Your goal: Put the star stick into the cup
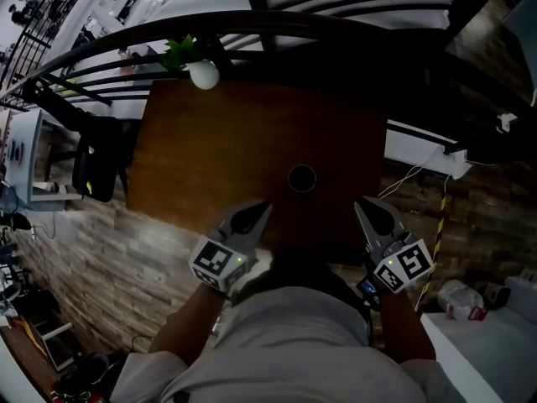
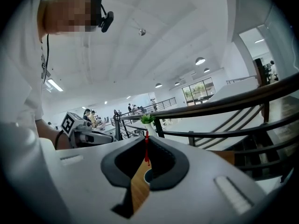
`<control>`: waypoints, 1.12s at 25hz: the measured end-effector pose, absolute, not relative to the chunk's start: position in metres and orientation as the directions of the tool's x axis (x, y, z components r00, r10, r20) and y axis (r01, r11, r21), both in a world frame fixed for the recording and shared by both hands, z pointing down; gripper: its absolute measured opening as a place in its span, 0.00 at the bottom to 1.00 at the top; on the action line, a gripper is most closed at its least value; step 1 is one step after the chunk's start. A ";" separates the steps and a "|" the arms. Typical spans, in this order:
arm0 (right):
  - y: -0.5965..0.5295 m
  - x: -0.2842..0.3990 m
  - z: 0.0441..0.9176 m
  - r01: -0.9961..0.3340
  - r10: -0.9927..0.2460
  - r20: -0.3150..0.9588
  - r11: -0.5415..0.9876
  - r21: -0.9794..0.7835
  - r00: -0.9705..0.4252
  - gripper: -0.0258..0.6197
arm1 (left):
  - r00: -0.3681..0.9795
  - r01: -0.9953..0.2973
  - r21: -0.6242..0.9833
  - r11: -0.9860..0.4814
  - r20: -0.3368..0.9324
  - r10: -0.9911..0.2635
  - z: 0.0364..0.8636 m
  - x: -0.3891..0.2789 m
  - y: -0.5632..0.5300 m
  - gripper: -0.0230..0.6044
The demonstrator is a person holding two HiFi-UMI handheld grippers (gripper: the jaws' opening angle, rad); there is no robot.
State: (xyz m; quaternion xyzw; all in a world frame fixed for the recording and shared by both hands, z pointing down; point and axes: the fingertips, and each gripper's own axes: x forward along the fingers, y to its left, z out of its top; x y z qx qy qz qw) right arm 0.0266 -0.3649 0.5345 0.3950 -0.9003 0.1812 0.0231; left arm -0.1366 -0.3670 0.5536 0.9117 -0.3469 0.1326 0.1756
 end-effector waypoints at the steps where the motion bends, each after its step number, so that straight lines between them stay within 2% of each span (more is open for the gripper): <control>1: -0.368 0.027 0.541 -0.717 -0.698 0.190 0.623 -0.313 -0.690 0.08 | 0.722 -0.681 0.233 -0.694 0.368 -0.586 0.560 -0.135 -0.370 0.04; 17: -0.411 0.006 0.653 -0.670 -0.594 0.310 0.650 -0.360 -0.743 0.08 | 0.712 -0.689 0.298 -0.661 0.449 -0.540 0.653 -0.119 -0.401 0.04; 28: -0.422 -0.008 0.690 -0.654 -0.550 0.355 0.654 -0.380 -0.756 0.09 | 0.704 -0.699 0.325 -0.637 0.472 -0.531 0.674 -0.120 -0.414 0.04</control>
